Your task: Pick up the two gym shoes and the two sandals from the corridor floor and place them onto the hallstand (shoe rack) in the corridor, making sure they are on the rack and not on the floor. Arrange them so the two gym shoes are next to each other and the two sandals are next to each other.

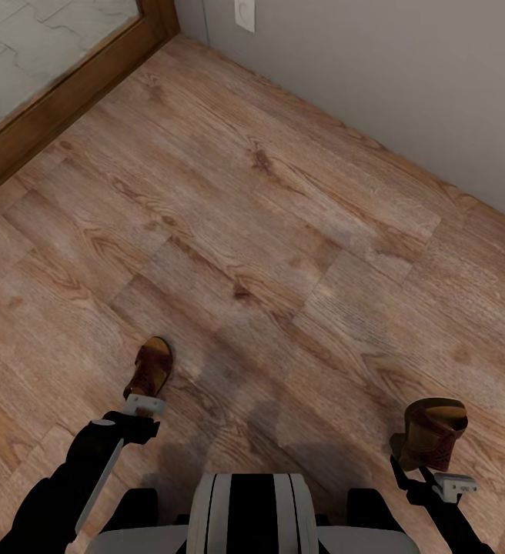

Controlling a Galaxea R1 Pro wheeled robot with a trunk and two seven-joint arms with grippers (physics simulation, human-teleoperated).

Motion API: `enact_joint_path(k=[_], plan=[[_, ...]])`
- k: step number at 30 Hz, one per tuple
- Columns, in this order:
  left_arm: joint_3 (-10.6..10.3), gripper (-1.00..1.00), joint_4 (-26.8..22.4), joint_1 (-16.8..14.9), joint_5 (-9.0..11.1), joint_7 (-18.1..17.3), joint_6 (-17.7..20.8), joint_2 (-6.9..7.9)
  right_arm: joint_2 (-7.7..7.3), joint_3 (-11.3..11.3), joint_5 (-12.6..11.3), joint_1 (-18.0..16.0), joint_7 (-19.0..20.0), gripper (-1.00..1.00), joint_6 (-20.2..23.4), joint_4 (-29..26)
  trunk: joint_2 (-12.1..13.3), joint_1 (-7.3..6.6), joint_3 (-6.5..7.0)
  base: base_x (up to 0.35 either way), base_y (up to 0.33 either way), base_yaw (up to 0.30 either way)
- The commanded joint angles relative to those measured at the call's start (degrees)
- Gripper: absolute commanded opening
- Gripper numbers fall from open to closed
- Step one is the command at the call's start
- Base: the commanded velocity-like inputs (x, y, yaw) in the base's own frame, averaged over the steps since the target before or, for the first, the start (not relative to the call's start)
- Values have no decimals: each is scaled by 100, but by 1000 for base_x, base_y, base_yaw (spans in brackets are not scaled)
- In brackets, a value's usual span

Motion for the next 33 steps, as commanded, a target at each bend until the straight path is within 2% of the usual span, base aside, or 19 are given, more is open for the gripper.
enact_joint_path(k=[1,10,11,33], plan=[[-2,100,-9,-1,0,0,0,0,-1,48,18,2,-3,-100,9,7,0,0,0,0,0,0],[1,100,-38,4,0,-9,0,0,-2,47,17,0,-3,-100,11,7,0,0,0,0,0,0],[-2,-100,-39,5,0,-11,0,0,-2,47,18,0,-3,-100,11,7,0,0,0,0,0,0],[-7,-100,-40,16,0,-16,0,-7,-2,47,15,1,-3,-100,11,7,0,0,0,0,0,0]])
